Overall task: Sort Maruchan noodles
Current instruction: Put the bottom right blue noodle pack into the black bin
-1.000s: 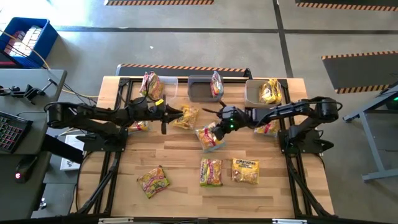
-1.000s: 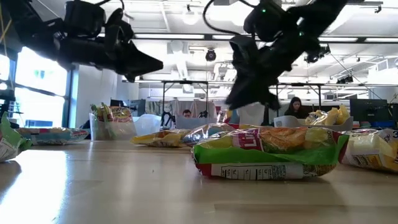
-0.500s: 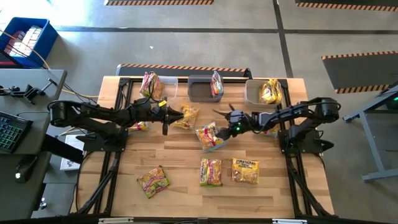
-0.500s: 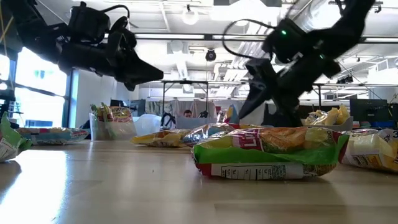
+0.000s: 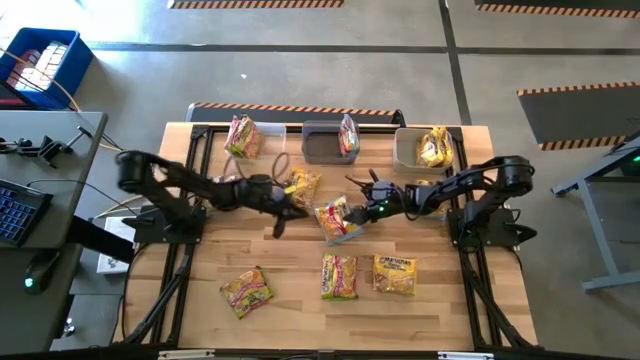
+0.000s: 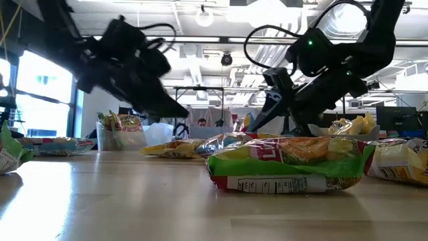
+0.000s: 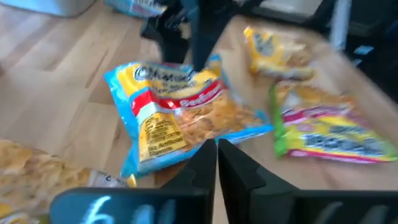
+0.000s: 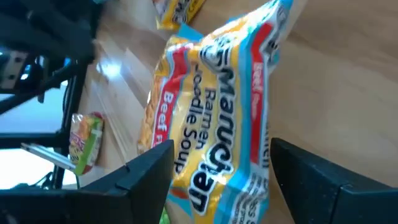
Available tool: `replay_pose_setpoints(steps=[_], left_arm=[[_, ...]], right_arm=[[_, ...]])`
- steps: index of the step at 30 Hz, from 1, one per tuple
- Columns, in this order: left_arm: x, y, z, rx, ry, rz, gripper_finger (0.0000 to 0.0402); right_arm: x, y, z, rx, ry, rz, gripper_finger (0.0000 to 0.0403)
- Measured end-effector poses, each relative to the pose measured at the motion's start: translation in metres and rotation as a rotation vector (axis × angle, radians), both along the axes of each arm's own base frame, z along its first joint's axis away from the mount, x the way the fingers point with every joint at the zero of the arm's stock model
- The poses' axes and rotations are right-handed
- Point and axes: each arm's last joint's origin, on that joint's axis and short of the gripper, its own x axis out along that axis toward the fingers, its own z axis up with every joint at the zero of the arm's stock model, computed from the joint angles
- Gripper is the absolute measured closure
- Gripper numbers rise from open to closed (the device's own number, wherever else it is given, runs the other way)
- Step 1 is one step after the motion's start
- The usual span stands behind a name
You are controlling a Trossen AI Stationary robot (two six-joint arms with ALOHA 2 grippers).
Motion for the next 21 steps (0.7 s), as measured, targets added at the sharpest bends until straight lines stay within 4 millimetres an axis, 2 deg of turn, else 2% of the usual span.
replay_pose_setpoints(steps=[8,12,21], left_arm=[[0.041,-0.003,-0.018,0.031,0.041,-0.018,0.0401],[0.048,-0.003,-0.029,0.027,0.076,-0.021,0.0401],[0.05,-0.001,-0.047,0.051,0.123,0.009,0.0401]], right_arm=[[0.003,0.003,0.0,-0.017,-0.008,0.02,0.0144],[0.003,0.003,0.0,-0.022,-0.009,0.024,0.0144],[0.003,0.002,0.0,0.005,-0.002,-0.007,0.0143]])
